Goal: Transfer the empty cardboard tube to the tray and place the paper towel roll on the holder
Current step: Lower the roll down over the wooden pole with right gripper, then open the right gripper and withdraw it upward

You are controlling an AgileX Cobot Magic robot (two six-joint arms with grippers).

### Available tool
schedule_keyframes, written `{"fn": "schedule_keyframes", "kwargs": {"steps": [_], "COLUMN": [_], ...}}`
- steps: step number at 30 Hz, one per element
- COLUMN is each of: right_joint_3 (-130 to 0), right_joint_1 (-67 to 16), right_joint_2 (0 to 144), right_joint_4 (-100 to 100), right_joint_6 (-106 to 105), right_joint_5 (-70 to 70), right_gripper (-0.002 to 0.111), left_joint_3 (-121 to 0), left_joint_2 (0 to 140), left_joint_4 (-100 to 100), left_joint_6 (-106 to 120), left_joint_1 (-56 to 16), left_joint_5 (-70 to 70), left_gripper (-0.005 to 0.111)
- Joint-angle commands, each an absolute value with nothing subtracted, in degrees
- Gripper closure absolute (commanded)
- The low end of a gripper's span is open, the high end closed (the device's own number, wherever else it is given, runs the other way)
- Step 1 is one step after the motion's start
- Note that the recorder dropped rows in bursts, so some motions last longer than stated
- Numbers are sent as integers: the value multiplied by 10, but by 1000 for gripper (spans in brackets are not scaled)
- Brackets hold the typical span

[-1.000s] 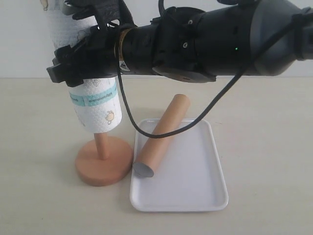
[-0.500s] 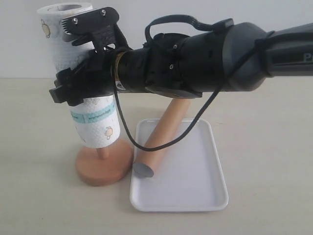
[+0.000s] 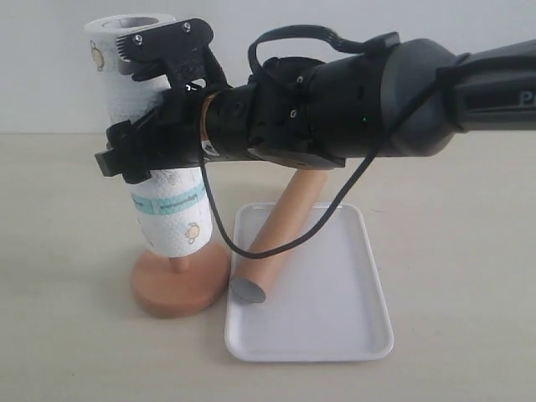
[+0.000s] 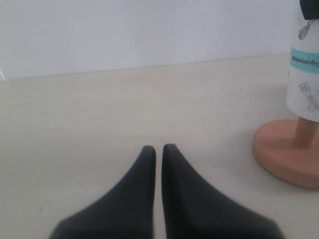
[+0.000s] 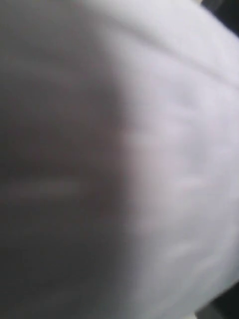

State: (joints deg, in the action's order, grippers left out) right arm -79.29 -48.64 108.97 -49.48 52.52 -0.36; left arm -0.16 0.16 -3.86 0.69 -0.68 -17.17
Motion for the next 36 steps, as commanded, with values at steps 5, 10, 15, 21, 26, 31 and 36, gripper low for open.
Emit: {"fn": "schedule_keyframes", "kwargs": {"steps": [5, 10, 15, 21, 26, 31, 36], "right_joint_3": [-793, -793, -794, -798, -801, -801, -801], "right_joint_1": [-484, -484, -484, -484, -484, -485, -485], "right_joint_2": [1086, 1065, 993, 899, 823, 770, 749], "right_joint_4": [-496, -496, -496, -504, -504, -504, -502], "right_joint_6": [536, 536, 535, 505, 426, 414, 409], "right_joint_5": [0, 3, 0, -51, 21, 174, 310], "right_gripper": [24, 24, 24, 24, 24, 63, 107], "left_joint_3": [0, 0, 0, 0, 0, 0, 0], "left_joint_2": [0, 0, 0, 0, 0, 0, 0], "left_joint_4": [-36, -36, -36, -36, -36, -36, -36], "left_joint_6": [10, 10, 10, 10, 10, 10, 10], "left_joint_1": [-6, -6, -6, -6, -6, -6, -6], "left_joint_5": [-172, -172, -172, -172, -172, -171, -171], "left_gripper": [103, 103, 103, 103, 103, 103, 103]}}
